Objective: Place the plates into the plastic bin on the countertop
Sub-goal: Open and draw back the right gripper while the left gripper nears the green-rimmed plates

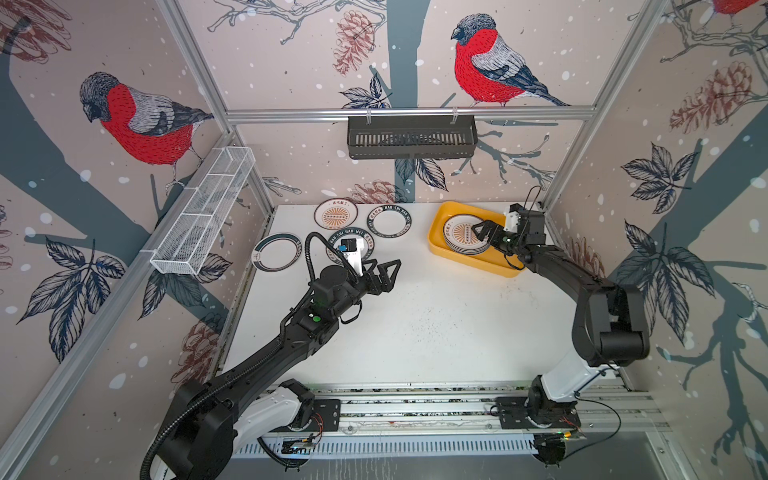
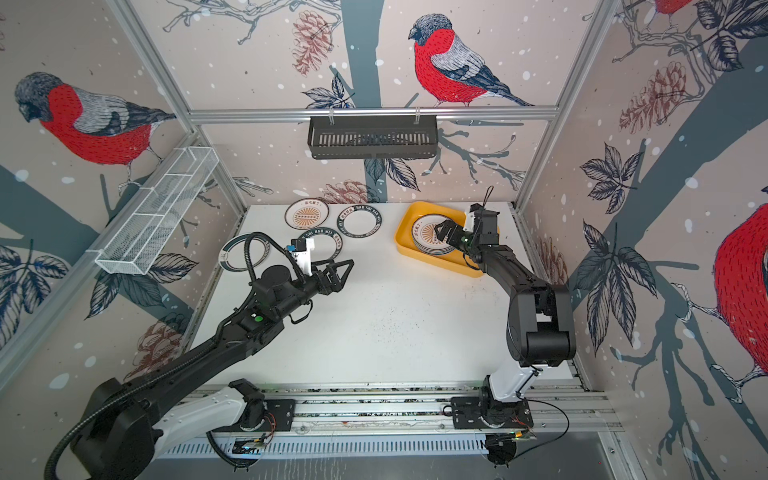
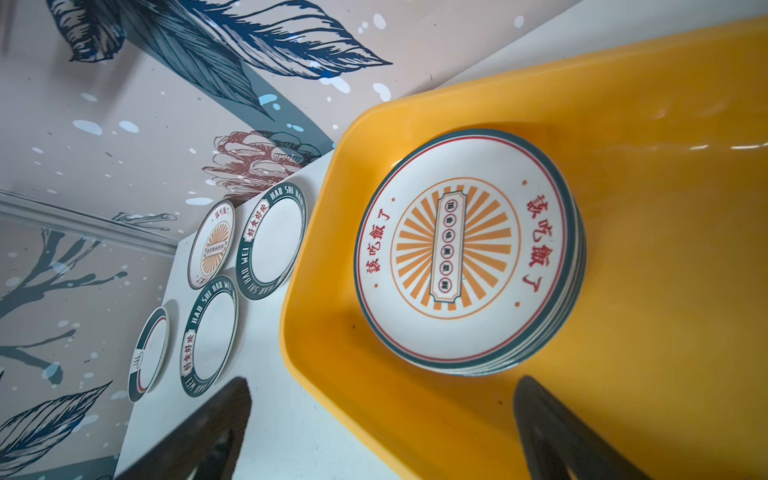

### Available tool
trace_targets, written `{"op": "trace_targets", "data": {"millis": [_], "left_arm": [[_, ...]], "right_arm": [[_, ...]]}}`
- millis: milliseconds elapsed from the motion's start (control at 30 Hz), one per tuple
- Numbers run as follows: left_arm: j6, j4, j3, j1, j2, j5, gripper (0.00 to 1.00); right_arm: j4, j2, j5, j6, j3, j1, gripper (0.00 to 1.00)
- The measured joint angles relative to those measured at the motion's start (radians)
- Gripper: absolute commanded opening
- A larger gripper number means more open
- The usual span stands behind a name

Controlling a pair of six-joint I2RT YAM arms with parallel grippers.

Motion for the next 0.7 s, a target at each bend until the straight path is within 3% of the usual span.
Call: {"op": "trace_targets", "data": {"millis": [233,700], "left_arm": [[-0.065,-0.042,-0.04,0.047,-0.021,-0.065,0.96],[-0.195,-0.136,-0.107,0.251,0.005,-0.091,0.96]], "right_arm": [[0.019,-0.121,-0.003,0.0,-0.083,0.042,1.0],[0.085,-0.246,-0.068,-0.014,-0.176,0.14,0.99]]}}
